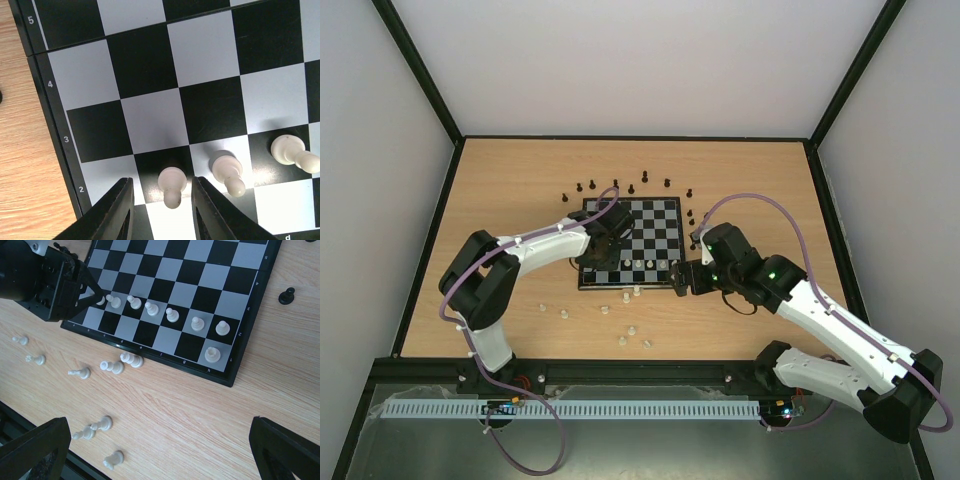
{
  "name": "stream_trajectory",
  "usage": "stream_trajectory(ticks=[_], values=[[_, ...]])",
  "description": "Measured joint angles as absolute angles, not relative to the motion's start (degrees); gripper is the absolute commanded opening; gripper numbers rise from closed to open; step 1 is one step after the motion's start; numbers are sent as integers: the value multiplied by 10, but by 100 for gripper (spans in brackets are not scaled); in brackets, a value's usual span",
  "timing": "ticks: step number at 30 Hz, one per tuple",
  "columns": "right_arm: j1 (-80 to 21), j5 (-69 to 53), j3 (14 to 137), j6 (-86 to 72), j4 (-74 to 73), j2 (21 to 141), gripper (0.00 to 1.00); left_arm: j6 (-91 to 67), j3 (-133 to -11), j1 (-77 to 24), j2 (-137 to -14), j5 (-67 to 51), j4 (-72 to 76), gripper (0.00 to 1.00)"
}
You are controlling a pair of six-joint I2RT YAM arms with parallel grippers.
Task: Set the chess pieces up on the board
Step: Place the chess piece on the chessboard.
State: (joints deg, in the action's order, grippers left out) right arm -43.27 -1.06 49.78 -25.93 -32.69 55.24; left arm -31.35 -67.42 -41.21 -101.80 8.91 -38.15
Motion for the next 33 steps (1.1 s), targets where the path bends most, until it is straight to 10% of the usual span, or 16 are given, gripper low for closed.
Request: stream_trajectory(ticks=[33], values=[[-433,-11,495,-259,-327,559,99,-303,-664,-401,-1018,92,-380,33]])
